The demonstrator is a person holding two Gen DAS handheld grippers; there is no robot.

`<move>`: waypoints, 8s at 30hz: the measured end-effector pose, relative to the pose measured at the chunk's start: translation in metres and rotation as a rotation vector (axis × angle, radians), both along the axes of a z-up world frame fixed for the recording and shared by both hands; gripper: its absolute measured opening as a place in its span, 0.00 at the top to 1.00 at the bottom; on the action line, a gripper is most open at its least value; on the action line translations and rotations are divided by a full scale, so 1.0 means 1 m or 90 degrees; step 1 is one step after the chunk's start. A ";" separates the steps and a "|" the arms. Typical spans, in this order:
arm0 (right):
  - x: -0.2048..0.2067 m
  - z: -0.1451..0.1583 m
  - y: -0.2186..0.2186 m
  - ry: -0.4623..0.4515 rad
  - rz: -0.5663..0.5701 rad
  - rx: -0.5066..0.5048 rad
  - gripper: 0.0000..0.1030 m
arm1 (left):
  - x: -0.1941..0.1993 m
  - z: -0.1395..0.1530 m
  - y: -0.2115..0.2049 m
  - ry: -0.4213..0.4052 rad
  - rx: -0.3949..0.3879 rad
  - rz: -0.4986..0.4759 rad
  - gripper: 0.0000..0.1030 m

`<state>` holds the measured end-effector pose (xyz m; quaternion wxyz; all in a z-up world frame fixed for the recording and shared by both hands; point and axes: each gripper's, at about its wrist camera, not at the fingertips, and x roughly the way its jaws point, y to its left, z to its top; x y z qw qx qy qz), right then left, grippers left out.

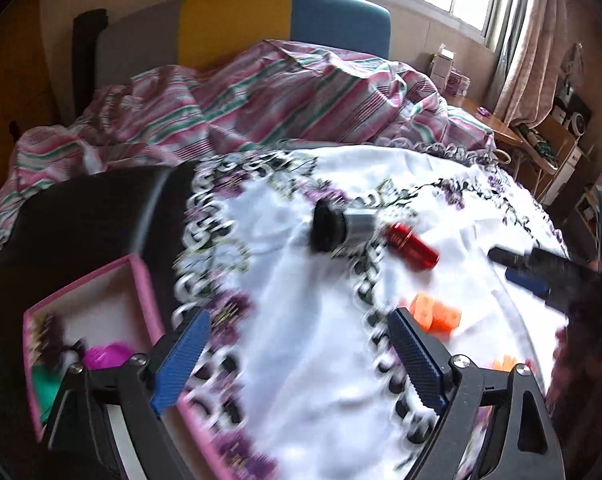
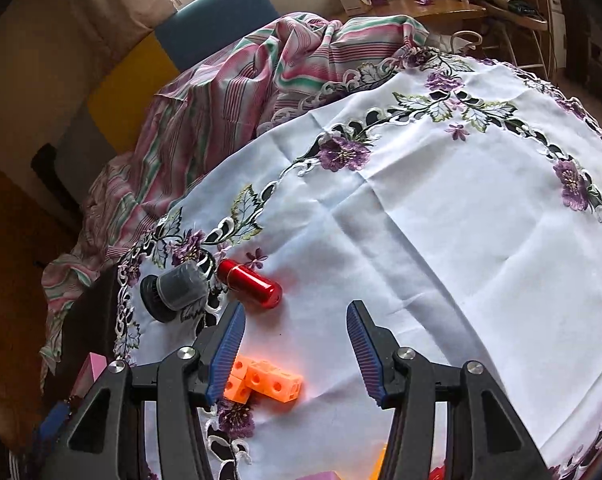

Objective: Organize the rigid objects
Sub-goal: 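Grasp the black cup with the left gripper while the right gripper approaches the red lipstick, then grasp the red lipstick with the right gripper while the left gripper lifts the black cup, then carry the black cup into the tray and open the left gripper, then carry the red lipstick into the tray and open the right gripper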

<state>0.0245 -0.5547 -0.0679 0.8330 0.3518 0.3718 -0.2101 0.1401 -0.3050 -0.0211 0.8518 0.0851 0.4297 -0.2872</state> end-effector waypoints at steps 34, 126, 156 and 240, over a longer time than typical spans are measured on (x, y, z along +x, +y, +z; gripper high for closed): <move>0.004 -0.002 0.002 -0.030 0.027 0.056 0.48 | 0.064 -0.048 -0.094 0.019 0.028 -0.021 0.39; 0.090 -0.053 0.149 0.086 0.397 -0.038 0.79 | -0.089 -0.010 0.221 0.014 -0.030 0.154 0.38; 0.091 -0.051 0.164 0.127 0.431 -0.124 0.78 | 0.026 -0.067 0.146 0.072 0.020 0.130 0.38; 0.083 0.002 0.378 0.017 0.632 -0.151 0.79 | -0.094 -0.027 0.316 -0.008 -0.016 0.330 0.30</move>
